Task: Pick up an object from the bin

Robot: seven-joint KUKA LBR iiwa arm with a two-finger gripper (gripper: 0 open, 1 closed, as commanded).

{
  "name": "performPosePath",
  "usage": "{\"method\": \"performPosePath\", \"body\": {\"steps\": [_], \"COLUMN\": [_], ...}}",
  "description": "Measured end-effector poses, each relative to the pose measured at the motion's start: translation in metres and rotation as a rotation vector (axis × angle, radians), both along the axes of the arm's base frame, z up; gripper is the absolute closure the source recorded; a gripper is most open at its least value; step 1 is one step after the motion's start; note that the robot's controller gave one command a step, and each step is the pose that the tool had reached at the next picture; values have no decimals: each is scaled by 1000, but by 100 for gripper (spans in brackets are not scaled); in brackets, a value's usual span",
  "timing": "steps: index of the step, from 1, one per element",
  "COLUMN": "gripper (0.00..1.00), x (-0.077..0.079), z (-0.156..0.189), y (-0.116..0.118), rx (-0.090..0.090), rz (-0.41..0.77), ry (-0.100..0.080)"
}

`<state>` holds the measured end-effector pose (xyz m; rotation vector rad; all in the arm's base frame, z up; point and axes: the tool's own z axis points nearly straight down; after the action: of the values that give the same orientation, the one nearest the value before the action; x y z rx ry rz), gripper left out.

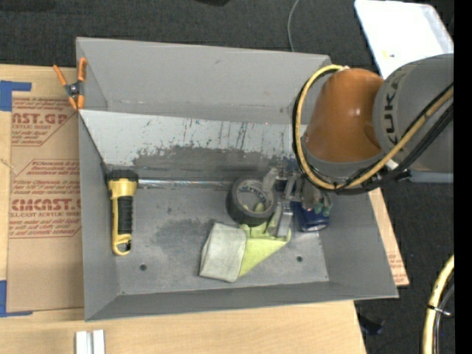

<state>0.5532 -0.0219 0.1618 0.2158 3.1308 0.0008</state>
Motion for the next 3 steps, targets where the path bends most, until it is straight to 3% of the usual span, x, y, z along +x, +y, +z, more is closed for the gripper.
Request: {"method": "performPosePath", "body": {"steps": [1,2,3], "gripper": [0,0,100], "x": [3,4,8], "z": [-59,-114,-91], "y": [0,-1,2], "rx": [-1,0,1], "rz": [118,145,94], "ry": [-6,-2,-8]}}
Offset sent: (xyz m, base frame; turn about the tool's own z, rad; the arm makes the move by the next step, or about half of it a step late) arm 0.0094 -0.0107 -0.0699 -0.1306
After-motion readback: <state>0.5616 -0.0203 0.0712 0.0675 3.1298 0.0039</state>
